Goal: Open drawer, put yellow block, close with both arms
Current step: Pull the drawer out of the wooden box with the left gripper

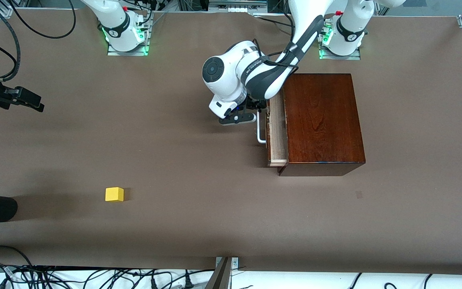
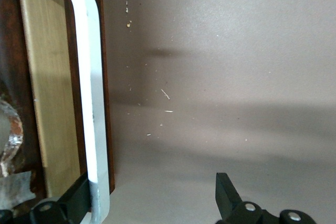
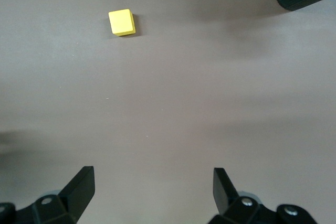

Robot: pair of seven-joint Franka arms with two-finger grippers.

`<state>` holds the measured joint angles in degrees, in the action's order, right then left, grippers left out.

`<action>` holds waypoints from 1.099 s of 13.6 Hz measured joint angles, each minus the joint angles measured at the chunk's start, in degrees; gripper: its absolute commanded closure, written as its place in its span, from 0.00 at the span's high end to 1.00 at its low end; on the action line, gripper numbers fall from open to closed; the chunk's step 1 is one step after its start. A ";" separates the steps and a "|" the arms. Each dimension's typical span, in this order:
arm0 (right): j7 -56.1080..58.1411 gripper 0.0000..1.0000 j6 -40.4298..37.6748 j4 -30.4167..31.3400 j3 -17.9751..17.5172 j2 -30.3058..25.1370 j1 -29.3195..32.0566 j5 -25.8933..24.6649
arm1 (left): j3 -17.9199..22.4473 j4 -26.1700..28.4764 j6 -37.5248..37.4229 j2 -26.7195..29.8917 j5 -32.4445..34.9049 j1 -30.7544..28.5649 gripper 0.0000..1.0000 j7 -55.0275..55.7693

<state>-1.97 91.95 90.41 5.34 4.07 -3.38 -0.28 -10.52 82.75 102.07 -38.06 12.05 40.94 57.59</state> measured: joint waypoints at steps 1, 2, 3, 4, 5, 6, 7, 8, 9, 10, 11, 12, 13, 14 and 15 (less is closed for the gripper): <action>0.00 1.00 0.00 0.00 0.00 0.00 0.00 0.00 | -0.05 -0.62 0.00 -0.39 0.00 0.21 1.00 0.29; 0.00 1.00 0.00 0.00 0.00 0.00 0.00 0.00 | -0.04 -1.11 -0.10 -0.73 0.01 0.50 1.00 0.42; 0.00 1.00 0.00 0.00 0.00 0.00 0.00 0.00 | 0.06 -1.57 -0.37 -0.98 0.02 0.70 1.00 0.42; 0.00 1.00 0.00 0.00 0.00 0.00 0.00 0.00 | 0.03 -1.96 -0.37 -1.19 0.02 0.85 1.00 0.56; 0.00 1.00 0.00 0.00 0.00 0.00 0.01 0.00 | 0.02 -2.51 -0.28 -1.51 0.00 1.15 1.00 0.92; 0.00 1.00 0.00 0.00 0.00 0.00 0.01 0.00 | 0.05 -3.18 -0.28 -1.89 -0.12 1.39 1.00 1.30; 0.00 1.00 0.00 0.00 0.00 0.00 0.01 0.00 | 0.09 -3.90 -0.28 -2.29 -0.73 1.46 1.00 1.59; 0.00 1.00 0.00 0.00 0.00 0.00 0.01 0.00 | 0.14 -4.49 -0.28 -2.61 -1.29 1.48 1.00 1.69; 0.00 1.00 0.00 0.00 0.00 0.00 0.01 0.00 | 0.16 -4.93 -0.32 -2.90 -1.45 1.60 1.00 1.85; 0.00 1.00 0.00 0.00 0.00 0.00 0.01 0.00 | 0.35 -5.20 -0.49 -3.12 -1.44 1.83 1.00 2.13; 0.00 1.00 0.00 0.00 0.00 0.00 0.01 0.00 | 0.58 -5.34 -0.65 -3.19 -1.43 2.08 1.00 2.43; 0.00 1.00 0.00 0.00 0.00 0.00 0.01 0.00 | 0.84 -5.43 -0.71 -3.24 -1.38 2.38 1.00 2.59; 0.00 1.00 0.00 0.00 0.00 0.00 0.01 0.00 | 1.09 -5.54 -0.75 -3.30 -1.38 2.62 1.00 2.78; 0.00 1.00 0.00 0.00 0.00 0.00 0.01 0.00 | 1.20 -5.90 -0.79 -3.50 -1.38 2.85 1.00 2.91; 0.00 1.00 0.00 0.00 0.00 0.00 0.01 0.00 | 1.41 -6.36 -0.87 -3.78 -1.30 3.24 1.00 2.98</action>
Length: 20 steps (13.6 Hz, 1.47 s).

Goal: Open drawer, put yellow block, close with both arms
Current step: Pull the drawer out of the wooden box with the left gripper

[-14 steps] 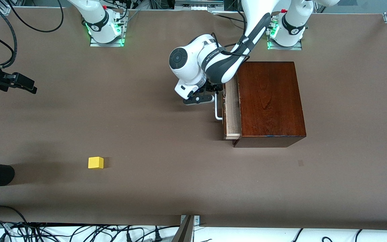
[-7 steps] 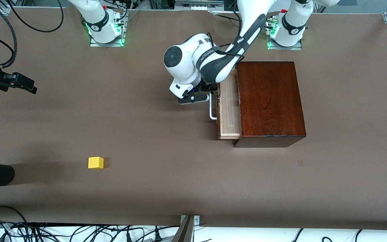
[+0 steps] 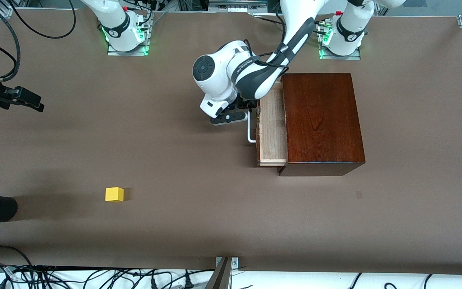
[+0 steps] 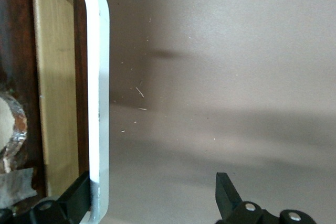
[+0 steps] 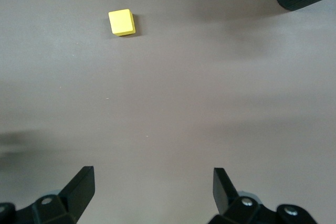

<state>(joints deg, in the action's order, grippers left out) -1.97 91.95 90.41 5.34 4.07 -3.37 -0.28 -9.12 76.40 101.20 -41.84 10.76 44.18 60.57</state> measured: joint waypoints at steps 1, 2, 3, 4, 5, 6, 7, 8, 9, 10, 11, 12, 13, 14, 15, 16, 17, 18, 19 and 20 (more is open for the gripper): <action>0.00 1.00 0.00 0.00 0.00 0.00 0.00 0.00 | 0.21 -0.32 -0.15 -0.20 0.11 0.31 1.00 0.26; 0.00 1.00 0.00 0.00 0.00 0.00 0.00 0.00 | 0.24 -0.65 -0.14 -0.38 0.11 0.51 1.00 0.73; 0.00 1.00 0.00 0.00 0.00 0.00 0.00 0.00 | 0.24 -1.13 -0.14 -0.66 0.11 0.84 1.00 1.05; 0.00 1.00 0.00 0.00 0.00 0.00 0.00 0.00 | 0.24 -1.56 -0.14 -0.91 0.11 1.15 1.00 1.33; 0.00 1.00 0.00 0.00 0.00 0.00 0.00 0.00 | 0.26 -1.83 -0.20 -1.08 0.13 1.38 1.00 1.62; 0.00 1.00 0.00 0.00 0.00 0.00 0.00 0.00 | 0.32 -1.99 -0.31 -1.18 0.18 1.45 1.00 1.74; 0.00 1.00 0.00 0.00 0.00 0.00 0.00 0.00 | 0.32 -2.07 -0.37 -1.23 0.17 1.45 1.00 1.84; 0.00 1.00 0.00 0.00 0.00 0.00 0.00 0.00 | 0.32 -2.10 -0.39 -1.25 0.17 1.45 1.00 1.93; 0.00 1.00 0.00 0.00 0.00 0.00 0.00 0.00 | 0.32 -2.17 -0.38 -1.27 0.17 1.46 1.00 1.98; 0.00 1.00 0.00 0.00 0.00 0.00 0.00 0.00 | 0.17 -2.59 -0.02 -1.40 0.00 1.57 1.00 2.15; 0.00 1.00 0.00 0.00 0.00 0.00 0.00 0.00 | -0.16 -3.15 0.46 -1.63 -0.33 1.87 1.00 2.54; 0.00 1.00 0.00 0.00 0.00 0.00 0.00 0.00 | -0.10 -3.41 0.50 -1.74 -0.26 2.34 1.00 2.79; 0.00 1.00 0.00 0.00 0.00 0.00 0.00 0.00 | 0.04 -3.43 0.49 -1.74 -0.26 2.46 1.00 2.80; 0.00 1.00 0.00 0.00 0.00 0.00 0.00 0.00 | 0.04 -3.46 0.49 -1.74 -0.28 2.45 1.00 2.82; 0.00 1.00 0.00 0.00 0.00 0.00 0.00 0.00 | 0.02 -3.56 0.52 -1.75 -0.31 2.46 1.00 2.82; 0.00 1.00 0.01 0.00 0.00 0.00 0.00 0.00 | -0.02 -3.68 0.59 -1.77 -0.35 2.47 1.00 2.82; 0.00 1.00 0.05 0.00 0.00 0.00 0.00 0.00 | -0.09 -3.87 0.85 -1.79 -0.46 2.48 1.00 2.83; 0.00 1.00 0.14 0.00 0.00 0.00 0.00 0.00 | -0.26 -4.20 1.01 -1.80 -0.57 2.50 1.00 2.52; 0.00 1.00 0.20 0.00 0.00 0.00 0.00 0.00 | -0.34 -4.59 0.82 -1.79 -0.63 2.46 1.00 1.73; 0.00 1.00 0.23 0.00 0.00 0.00 0.00 0.00 | -0.37 -5.07 0.15 -1.72 -0.78 2.38 1.00 0.70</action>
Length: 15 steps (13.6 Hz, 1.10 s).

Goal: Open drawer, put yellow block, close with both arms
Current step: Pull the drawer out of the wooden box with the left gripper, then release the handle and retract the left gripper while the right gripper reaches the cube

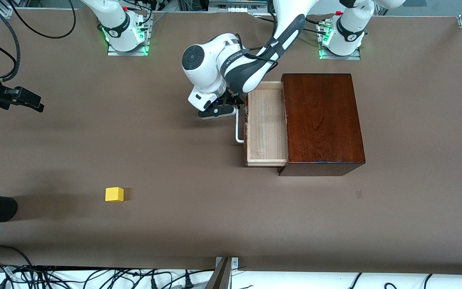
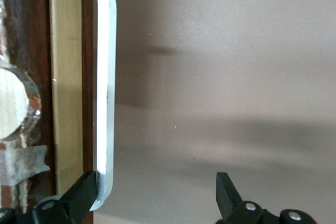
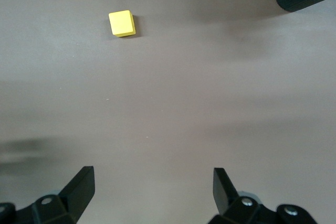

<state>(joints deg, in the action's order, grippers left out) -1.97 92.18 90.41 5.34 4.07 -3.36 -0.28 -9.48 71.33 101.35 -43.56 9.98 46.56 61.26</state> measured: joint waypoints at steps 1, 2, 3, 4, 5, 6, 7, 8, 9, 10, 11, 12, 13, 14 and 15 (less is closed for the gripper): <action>0.00 1.00 0.03 0.00 0.00 0.00 0.00 0.00 | 0.00 -0.64 -1.42 0.17 -0.04 -0.15 1.00 -0.84; 0.00 1.00 0.04 0.00 0.00 0.00 0.00 0.00 | 0.00 -1.19 -2.49 0.41 -0.08 -0.34 1.00 -1.29; 0.00 1.00 0.05 0.00 0.00 0.00 0.00 0.00 | -0.01 -1.63 -2.97 0.75 -0.17 -0.48 1.00 -1.62; 0.00 1.00 0.05 0.00 0.00 0.00 0.00 0.00 | -0.05 -2.01 -3.53 1.26 -0.32 -0.56 1.00 -1.85; 0.00 1.00 0.07 0.00 0.00 0.03 0.00 0.00 | -0.09 -2.25 -4.50 2.02 -0.60 -0.61 1.00 -2.02; 0.01 1.00 0.26 0.00 -0.02 0.16 0.00 0.02 | -0.13 -2.46 -5.86 2.95 -0.94 -0.69 1.00 -2.13; 0.04 1.00 1.10 0.01 -0.10 0.48 0.00 0.13 | -0.16 -2.64 -7.32 4.13 -1.07 -0.95 1.00 -2.27; 0.05 1.00 2.69 0.04 -0.39 1.02 -0.03 0.33 | -0.20 -2.79 -8.62 5.53 -1.10 -1.51 1.00 -2.44; 0.05 1.00 4.55 0.04 -0.81 1.93 -0.17 0.51 | -0.24 -2.90 -9.83 7.19 -1.11 -2.54 1.00 -2.66; 0.01 1.00 6.35 -0.30 -1.12 3.21 -0.54 0.64 | -0.27 -2.95 -10.77 8.86 -1.13 -3.90 1.00 -2.94; -0.03 1.00 7.23 -1.66 -1.35 5.15 -1.01 0.93 | -0.30 -3.00 -11.70 10.49 -1.15 -5.66 1.00 -3.20; -0.06 1.00 7.46 -4.13 -1.44 7.71 -1.56 1.44 | -0.36 -3.02 -12.56 12.07 -1.17 -7.73 1.00 -3.59; -0.13 1.00 7.38 -7.56 -1.49 10.91 -2.07 1.75 | -0.39 -3.03 -13.43 13.51 -1.38 -9.94 1.00 -4.55; -0.19 1.00 7.12 -11.38 -1.52 14.24 -2.49 1.80 | -0.41 -3.02 -14.28 14.79 -1.93 -11.99 1.00 -6.17; -0.25 1.00 6.63 -15.27 -1.52 17.58 -2.88 1.80 | -0.42 -3.01 -14.98 16.00 -2.32 -13.83 1.00 -8.09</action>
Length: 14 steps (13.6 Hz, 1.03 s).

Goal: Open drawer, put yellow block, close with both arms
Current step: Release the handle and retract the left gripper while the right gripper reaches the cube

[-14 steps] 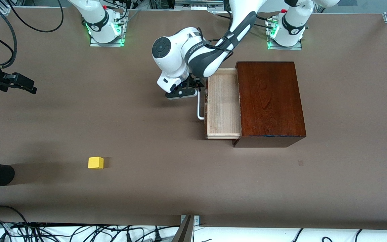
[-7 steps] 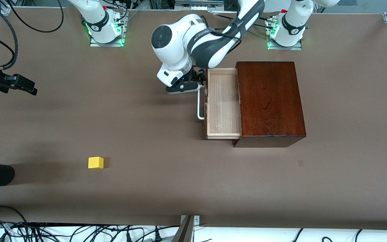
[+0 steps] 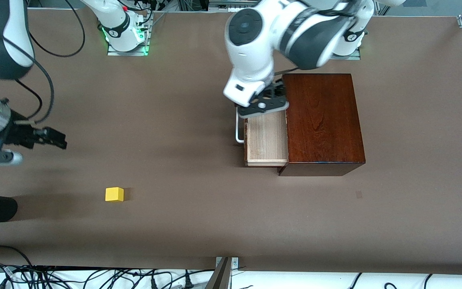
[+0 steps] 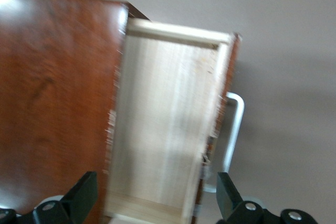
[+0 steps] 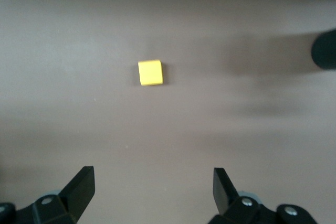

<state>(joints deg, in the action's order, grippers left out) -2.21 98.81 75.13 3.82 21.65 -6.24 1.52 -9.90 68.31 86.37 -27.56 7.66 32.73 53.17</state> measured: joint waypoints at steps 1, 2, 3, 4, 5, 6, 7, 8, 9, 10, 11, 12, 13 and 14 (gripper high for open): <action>-0.06 1.00 -0.38 -3.66 0.00 3.37 -0.32 0.00 | -0.01 0.02 -0.64 1.21 -0.13 -1.74 1.00 -1.66; -0.07 1.00 -0.34 -6.02 0.00 6.10 -0.49 0.00 | -0.03 0.08 -1.45 2.42 -0.28 -3.30 1.00 -3.31; -0.07 1.00 -0.13 -7.40 0.01 8.49 -0.66 -0.01 | -0.03 0.19 -2.17 3.69 -0.96 -4.93 1.00 -5.41; -0.11 1.00 0.40 -8.01 0.01 10.54 -0.86 -0.06 | -0.01 0.44 -2.79 5.10 -1.96 -6.75 1.00 -8.00; -0.21 1.00 1.21 -8.12 0.01 12.36 -1.04 -0.11 | -0.02 0.72 -3.60 6.49 -2.91 -8.73 1.00 -10.82; -0.28 1.00 2.21 -8.14 0.03 14.16 -1.15 -0.19 | 0.01 0.94 -4.54 7.95 -4.13 -11.11 1.00 -14.04; -0.29 1.00 3.52 -8.14 0.07 15.82 -1.21 -0.44 | 0.04 1.09 -5.53 9.41 -5.23 -13.73 1.00 -17.35; -0.32 1.00 4.72 -8.11 0.15 17.18 -1.24 -0.87 | 0.05 1.22 -6.55 10.87 -6.17 -16.48 1.00 -20.71; -0.37 1.00 5.54 -7.94 0.28 18.15 -1.23 -1.10 | 0.06 1.40 -7.52 12.13 -6.62 -18.89 1.00 -23.49; -0.41 1.00 6.87 -7.39 0.47 18.82 -1.17 -1.11 | 0.06 1.74 -8.40 13.21 -6.80 -20.77 1.00 -25.39; -0.41 1.00 8.91 -6.48 0.59 19.32 -1.07 -1.11 | 0.03 2.33 -9.08 14.17 -6.86 -22.19 1.00 -26.63; -0.41 1.00 11.03 -5.40 0.65 19.79 -1.02 -1.11 | 0.01 3.26 -9.35 15.11 -6.87 -23.22 1.00 -27.66; -0.49 1.00 12.75 -4.50 0.65 20.29 -1.05 -1.10 | -0.01 4.47 -9.41 16.17 -6.88 -23.91 1.00 -28.32; -0.96 1.00 14.17 -3.92 0.64 20.92 -1.11 -1.04 | -0.04 5.92 -9.43 17.38 -6.88 -24.54 1.00 -28.96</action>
<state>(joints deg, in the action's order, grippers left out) -3.18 112.98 71.22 4.46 42.57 -7.35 0.48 -9.95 74.23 76.95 -10.18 0.78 8.20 24.22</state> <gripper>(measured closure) 0.000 0.000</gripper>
